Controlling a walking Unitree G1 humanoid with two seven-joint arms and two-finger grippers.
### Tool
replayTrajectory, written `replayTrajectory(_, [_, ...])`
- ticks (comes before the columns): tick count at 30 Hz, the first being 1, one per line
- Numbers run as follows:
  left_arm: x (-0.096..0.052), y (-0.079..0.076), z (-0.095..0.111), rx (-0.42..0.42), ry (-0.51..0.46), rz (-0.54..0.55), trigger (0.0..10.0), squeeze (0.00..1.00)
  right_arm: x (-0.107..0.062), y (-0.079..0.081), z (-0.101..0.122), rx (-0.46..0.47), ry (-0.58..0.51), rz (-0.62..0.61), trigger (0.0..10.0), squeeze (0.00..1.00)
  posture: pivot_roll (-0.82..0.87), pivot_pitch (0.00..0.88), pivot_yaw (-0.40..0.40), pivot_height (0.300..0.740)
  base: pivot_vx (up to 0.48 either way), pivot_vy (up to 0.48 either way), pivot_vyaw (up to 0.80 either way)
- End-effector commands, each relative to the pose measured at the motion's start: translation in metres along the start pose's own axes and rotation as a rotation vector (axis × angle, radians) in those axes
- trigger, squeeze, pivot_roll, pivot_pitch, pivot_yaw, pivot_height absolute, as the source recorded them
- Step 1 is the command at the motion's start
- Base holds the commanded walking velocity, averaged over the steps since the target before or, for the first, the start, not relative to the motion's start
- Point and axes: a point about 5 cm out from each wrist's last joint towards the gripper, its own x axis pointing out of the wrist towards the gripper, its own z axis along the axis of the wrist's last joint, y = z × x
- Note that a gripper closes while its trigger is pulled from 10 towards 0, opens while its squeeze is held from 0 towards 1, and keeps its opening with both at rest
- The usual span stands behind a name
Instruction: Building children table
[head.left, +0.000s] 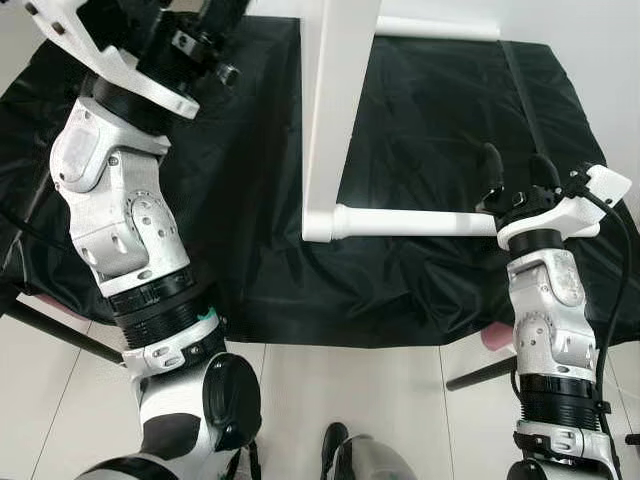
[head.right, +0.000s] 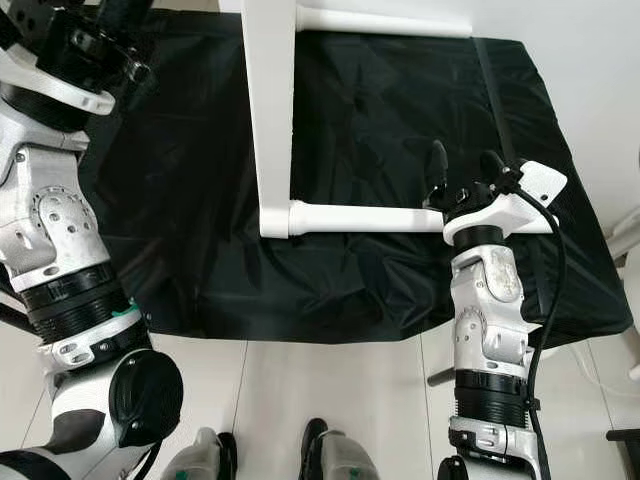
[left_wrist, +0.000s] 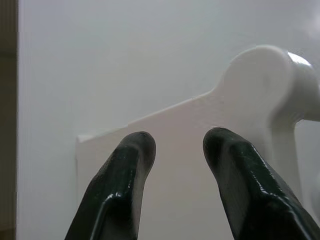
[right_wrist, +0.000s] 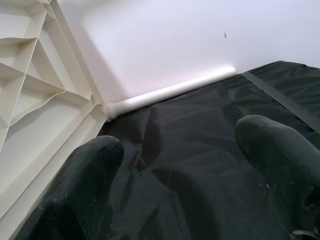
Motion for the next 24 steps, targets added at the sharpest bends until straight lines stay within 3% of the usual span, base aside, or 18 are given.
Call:
replayTrajectory(1, [-0.029,0.046,-0.004,-0.002,0.018,1.008,10.0,0.00,-0.005,-0.002,-0.004,-0.003,0.007,-0.012,10.0,0.00,0.08,0.209,-0.042,0.740,0.000,0.000,0.00])
replayTrajectory(2, [-0.029,0.046,-0.004,-0.002,0.018,1.008,10.0,0.00,-0.005,-0.002,-0.004,-0.003,0.007,-0.012,10.0,0.00,0.08,0.209,-0.042,0.740,0.000,0.000,0.00])
replayTrajectory(4, [-0.054,0.060,-0.023,0.053,0.166,1.102,10.0,0.00,-0.012,-0.003,-0.008,0.001,0.021,-0.026,10.0,0.00,0.09,0.198,-0.041,0.740,0.000,0.000,0.00])
replayTrajectory(5, [-0.054,0.060,-0.023,0.053,0.166,1.102,10.0,0.00,-0.012,-0.003,-0.008,0.001,0.021,-0.026,10.0,0.00,0.09,0.198,-0.041,0.740,0.000,0.000,0.00])
replayTrajectory(7, [-0.072,0.063,-0.036,0.115,0.280,1.074,10.0,0.00,-0.019,-0.003,-0.012,0.001,0.038,-0.029,10.0,0.00,0.08,0.190,-0.034,0.740,0.000,0.000,0.00])
replayTrajectory(10, [-0.079,0.061,-0.041,0.121,0.308,1.047,10.0,0.00,-0.022,-0.003,-0.013,-0.003,0.046,-0.030,10.0,0.00,0.08,0.186,-0.031,0.740,0.000,0.000,0.00])
replayTrajectory(11, [-0.088,0.057,-0.046,0.109,0.343,1.034,10.0,0.00,-0.025,-0.002,-0.014,-0.008,0.056,-0.023,10.0,0.00,0.08,0.183,-0.028,0.740,0.000,0.000,0.00])
replayTrajectory(18, [-0.114,0.042,-0.061,0.093,0.467,0.998,10.0,0.00,-0.037,0.004,-0.019,-0.040,0.113,0.003,10.0,0.00,0.08,0.173,-0.026,0.740,0.000,0.000,0.00])
replayTrajectory(20, [-0.128,0.028,-0.073,0.079,0.587,0.926,10.0,0.00,-0.042,0.007,-0.024,-0.071,0.168,-0.003,10.0,0.00,0.08,0.170,-0.035,0.740,0.000,0.000,0.00])
replayTrajectory(24, [-0.134,0.014,-0.086,0.061,0.672,0.823,10.0,0.00,-0.042,0.006,-0.027,-0.096,0.200,-0.026,10.0,0.00,0.08,0.179,-0.045,0.740,0.000,0.000,0.00])
